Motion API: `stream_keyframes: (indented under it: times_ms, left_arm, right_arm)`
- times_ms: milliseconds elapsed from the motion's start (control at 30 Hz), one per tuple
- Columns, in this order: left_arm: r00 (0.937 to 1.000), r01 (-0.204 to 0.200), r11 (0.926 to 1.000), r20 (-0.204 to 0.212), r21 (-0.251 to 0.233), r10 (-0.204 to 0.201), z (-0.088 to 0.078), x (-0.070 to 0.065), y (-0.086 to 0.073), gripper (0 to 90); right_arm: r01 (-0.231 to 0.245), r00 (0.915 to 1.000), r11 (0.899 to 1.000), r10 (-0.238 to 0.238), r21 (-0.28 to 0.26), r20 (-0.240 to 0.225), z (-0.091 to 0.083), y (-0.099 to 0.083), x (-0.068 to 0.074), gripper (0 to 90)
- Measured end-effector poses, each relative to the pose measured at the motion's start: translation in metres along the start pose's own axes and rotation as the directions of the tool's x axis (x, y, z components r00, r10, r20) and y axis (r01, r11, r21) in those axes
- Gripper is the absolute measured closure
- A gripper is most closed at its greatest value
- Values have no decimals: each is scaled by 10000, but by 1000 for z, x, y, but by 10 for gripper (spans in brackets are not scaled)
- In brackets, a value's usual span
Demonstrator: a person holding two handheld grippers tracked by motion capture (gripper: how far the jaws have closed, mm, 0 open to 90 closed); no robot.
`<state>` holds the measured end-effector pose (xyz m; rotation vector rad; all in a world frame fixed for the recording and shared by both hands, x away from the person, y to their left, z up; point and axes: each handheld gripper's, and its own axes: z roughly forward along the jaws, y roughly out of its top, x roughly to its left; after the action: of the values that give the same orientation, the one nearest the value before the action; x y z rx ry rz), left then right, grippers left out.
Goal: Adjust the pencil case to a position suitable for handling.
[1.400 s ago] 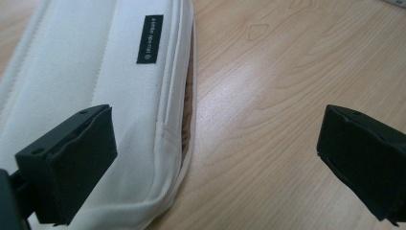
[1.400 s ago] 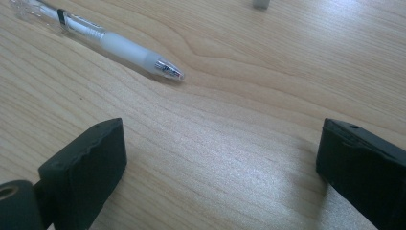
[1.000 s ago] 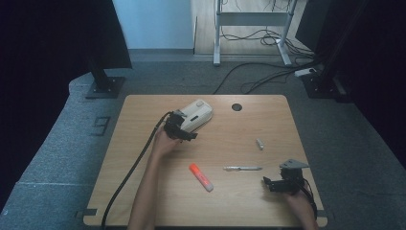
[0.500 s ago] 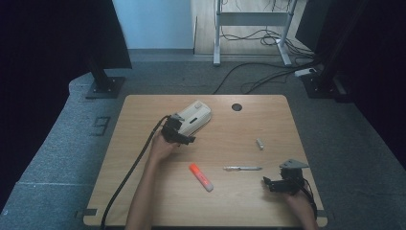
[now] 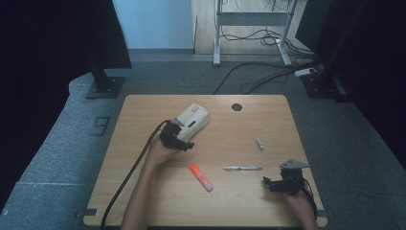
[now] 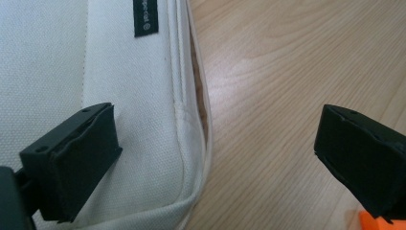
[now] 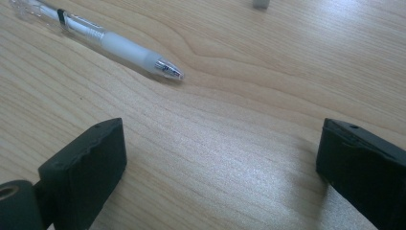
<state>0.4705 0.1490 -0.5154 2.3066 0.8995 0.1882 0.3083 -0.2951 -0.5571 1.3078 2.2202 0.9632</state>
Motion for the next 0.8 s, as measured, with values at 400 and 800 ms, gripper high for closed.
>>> stream_keyframes:
  times_ms: [400,800]
  left_arm:
    - [9983,119,9997,-560,-231,-132,-9,-11,-12,141]
    - [9971,312,9992,-691,-251,-329,-22,-24,-32,166]
  right_arm:
    - [-3,10000,10000,3,3,2,0,0,0,29]
    - [-1,10000,10000,1,2,1,0,0,0,29]
